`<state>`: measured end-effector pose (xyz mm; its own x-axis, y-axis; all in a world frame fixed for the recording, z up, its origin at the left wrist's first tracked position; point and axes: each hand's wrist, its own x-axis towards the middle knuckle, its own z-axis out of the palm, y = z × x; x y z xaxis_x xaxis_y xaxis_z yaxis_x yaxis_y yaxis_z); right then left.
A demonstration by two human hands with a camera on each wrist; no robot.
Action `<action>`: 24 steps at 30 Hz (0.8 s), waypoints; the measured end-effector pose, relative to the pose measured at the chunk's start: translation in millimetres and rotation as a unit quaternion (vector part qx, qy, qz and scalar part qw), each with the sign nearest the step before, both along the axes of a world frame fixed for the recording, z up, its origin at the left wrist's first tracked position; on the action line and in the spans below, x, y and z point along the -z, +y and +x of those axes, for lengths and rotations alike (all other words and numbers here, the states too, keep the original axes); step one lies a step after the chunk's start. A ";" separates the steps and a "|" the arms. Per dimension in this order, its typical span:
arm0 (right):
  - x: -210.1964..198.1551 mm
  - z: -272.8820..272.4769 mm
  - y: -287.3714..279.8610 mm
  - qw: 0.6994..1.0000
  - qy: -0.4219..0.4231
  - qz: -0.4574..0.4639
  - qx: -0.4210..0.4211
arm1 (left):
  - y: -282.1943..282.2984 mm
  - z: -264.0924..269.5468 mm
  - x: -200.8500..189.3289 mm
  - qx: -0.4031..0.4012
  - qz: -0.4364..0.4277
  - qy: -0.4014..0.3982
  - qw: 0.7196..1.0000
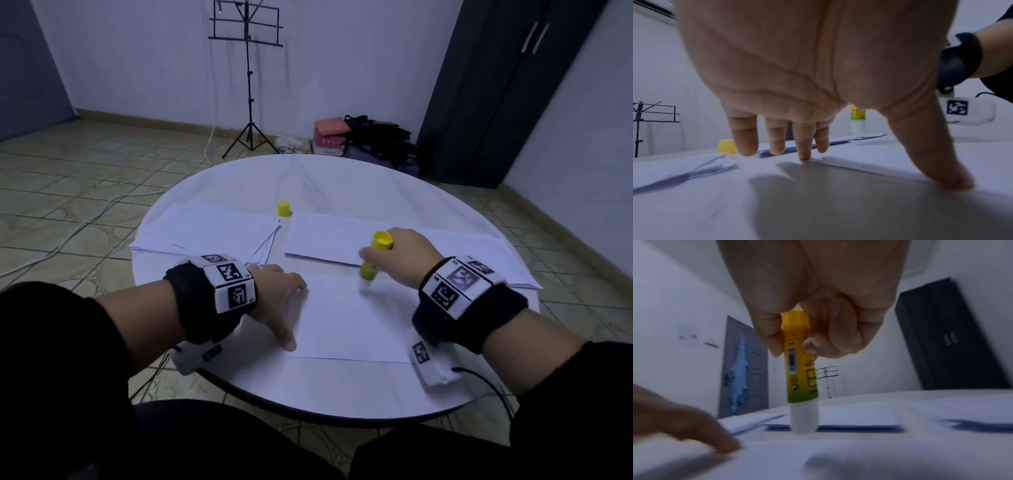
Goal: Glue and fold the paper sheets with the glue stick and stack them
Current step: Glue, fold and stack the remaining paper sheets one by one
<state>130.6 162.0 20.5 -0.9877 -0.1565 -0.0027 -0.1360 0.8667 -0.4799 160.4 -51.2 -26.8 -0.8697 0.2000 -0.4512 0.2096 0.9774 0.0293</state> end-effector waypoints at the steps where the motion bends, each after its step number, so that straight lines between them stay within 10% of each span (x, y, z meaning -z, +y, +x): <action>1: -1.4 5.7 -12.6 0.999 0.000 -0.010 -0.033 | -2.2 0.2 0.9 -0.004 -0.005 -0.005 1.000; 14: 23.5 48.0 -64.6 0.975 -0.019 0.064 -0.213 | 9.1 9.2 -10.3 0.059 -0.025 0.004 0.998; 24: 2.5 64.9 20.7 0.983 -0.048 0.106 -0.144 | 27.9 -0.2 -15.6 0.071 -0.126 0.001 0.990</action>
<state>195.5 182.7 18.0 -0.8956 -0.4162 -0.1573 -0.3537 0.8804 -0.3158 160.1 -23.3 -11.2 -0.8415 0.2020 -0.5010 0.3453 0.9144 -0.2113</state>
